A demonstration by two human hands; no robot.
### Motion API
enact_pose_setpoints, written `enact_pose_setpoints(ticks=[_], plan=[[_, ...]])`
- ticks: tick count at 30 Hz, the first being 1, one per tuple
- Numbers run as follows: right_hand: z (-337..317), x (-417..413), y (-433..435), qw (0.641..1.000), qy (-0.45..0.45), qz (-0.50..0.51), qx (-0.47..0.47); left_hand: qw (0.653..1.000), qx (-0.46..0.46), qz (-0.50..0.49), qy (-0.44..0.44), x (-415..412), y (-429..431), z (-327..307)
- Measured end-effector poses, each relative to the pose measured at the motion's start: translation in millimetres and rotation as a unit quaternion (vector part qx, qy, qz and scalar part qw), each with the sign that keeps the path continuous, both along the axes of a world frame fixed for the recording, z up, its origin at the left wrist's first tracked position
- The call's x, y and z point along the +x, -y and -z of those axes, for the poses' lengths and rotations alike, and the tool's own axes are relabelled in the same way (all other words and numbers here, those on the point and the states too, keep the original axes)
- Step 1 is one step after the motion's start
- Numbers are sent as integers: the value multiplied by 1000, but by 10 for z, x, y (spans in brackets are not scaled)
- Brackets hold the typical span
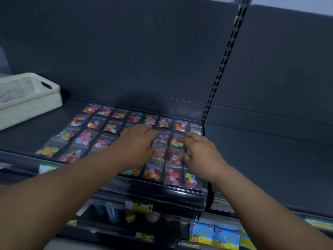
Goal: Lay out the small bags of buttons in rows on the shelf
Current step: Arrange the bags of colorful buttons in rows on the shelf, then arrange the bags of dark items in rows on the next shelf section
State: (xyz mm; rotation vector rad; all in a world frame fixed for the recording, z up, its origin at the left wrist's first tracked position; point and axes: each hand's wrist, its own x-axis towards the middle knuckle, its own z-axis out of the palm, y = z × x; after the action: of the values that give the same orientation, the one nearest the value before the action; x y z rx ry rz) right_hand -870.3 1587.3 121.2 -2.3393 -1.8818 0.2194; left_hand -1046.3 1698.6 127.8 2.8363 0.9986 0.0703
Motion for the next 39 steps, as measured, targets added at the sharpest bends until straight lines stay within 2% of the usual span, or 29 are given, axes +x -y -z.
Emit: enact_pose_setpoints(ticks=[10,18,21,24,31,36,39], plan=[[-49,-754,-751,991,0,-130,18,990,31,-137,-16,-994,-204,-185],[-295,-1678,-1335,981,-22,-192,22,972,39,-232,21,-2067,-621,-291],[-377,-2142,-1606,981,-85,-174,29,967,45,-248,31,-2505,-923,-333],[-381,-2629,-1918,972,-197,-123,16,966,62,-247,36,-2964,-1256,-373],[-241,-3419,-2657,915,-401,33,21,954,34,-285,80,-3780,-2012,-386],[-188,-3812,-3058,806,-569,158,-40,948,0,-302,105,-4081,-2498,-276],[-193,-4008,-3294,779,-595,189,-61,945,-38,-301,121,-4163,-2673,-154]])
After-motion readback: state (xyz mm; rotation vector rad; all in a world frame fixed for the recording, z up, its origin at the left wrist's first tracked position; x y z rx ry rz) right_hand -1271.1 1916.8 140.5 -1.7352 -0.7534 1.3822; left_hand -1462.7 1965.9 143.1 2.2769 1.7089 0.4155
